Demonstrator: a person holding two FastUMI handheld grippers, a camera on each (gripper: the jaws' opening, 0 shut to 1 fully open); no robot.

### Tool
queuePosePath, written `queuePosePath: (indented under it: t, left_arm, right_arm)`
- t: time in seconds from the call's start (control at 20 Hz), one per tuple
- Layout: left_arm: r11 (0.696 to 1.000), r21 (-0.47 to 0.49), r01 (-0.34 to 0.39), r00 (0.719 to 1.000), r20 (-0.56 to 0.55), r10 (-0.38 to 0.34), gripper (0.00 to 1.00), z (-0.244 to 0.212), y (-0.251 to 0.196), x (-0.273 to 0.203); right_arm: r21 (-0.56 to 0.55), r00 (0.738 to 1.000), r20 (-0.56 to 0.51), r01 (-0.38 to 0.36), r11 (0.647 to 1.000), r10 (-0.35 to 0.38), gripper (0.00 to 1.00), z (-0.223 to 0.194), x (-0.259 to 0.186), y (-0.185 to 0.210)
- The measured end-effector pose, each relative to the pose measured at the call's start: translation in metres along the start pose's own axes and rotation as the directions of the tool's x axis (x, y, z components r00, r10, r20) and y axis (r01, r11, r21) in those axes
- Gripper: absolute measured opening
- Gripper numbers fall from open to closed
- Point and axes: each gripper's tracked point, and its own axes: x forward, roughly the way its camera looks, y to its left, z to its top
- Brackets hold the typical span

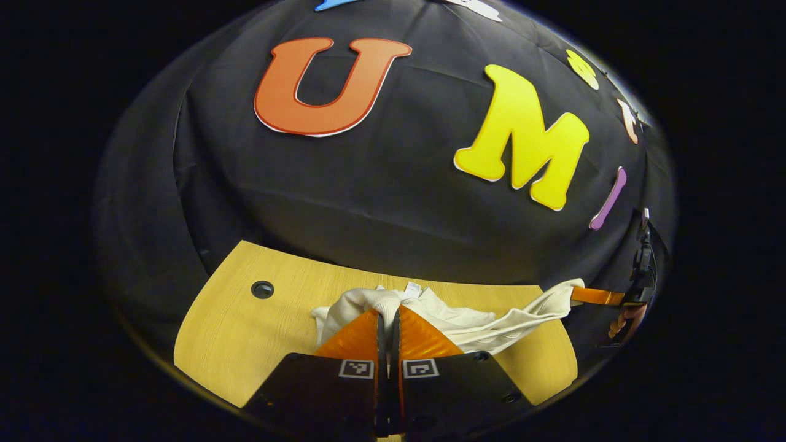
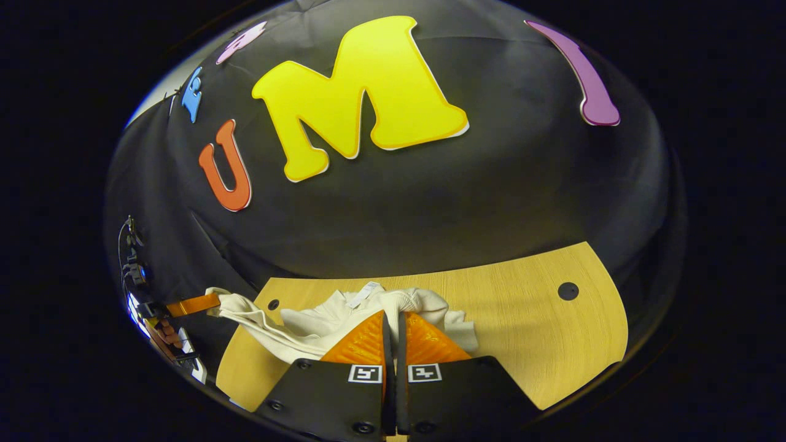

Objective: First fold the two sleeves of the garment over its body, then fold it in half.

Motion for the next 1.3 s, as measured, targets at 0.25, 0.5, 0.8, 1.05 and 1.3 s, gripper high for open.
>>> queuePosePath:
  t: [0.25,0.5,0.8,1.05,1.3]
  left_arm:
    - [0.999,0.021,-0.025,0.999,-0.032,0.025,0.03,-0.018,0.017,0.069]
    - [0.997,0.065,-0.038,0.997,-0.058,0.042,0.03,-0.041,0.028,0.133]
    - [0.989,0.122,-0.078,0.993,-0.078,0.088,0.04,-0.071,0.048,0.184]
    - [0.982,0.167,-0.093,0.991,-0.075,0.107,0.32,-0.075,0.049,0.191]
    - [0.973,0.193,-0.124,0.992,0.017,0.123,0.77,-0.046,0.050,0.179]
  right_arm:
    - [0.050,0.998,-0.058,0.031,0.998,-0.029,0.01,-0.028,0.077,-0.031]
    - [0.047,0.994,-0.083,0.076,0.996,-0.072,0.01,-0.059,0.149,-0.062]
    - [0.013,0.992,-0.050,0.118,0.993,-0.117,0.01,-0.078,0.193,-0.076]
    - [-0.037,0.986,-0.029,0.160,0.986,-0.162,0.06,-0.072,0.185,-0.081]
    - [-0.045,0.986,0.047,0.162,0.986,-0.160,0.21,-0.052,0.161,-0.083]
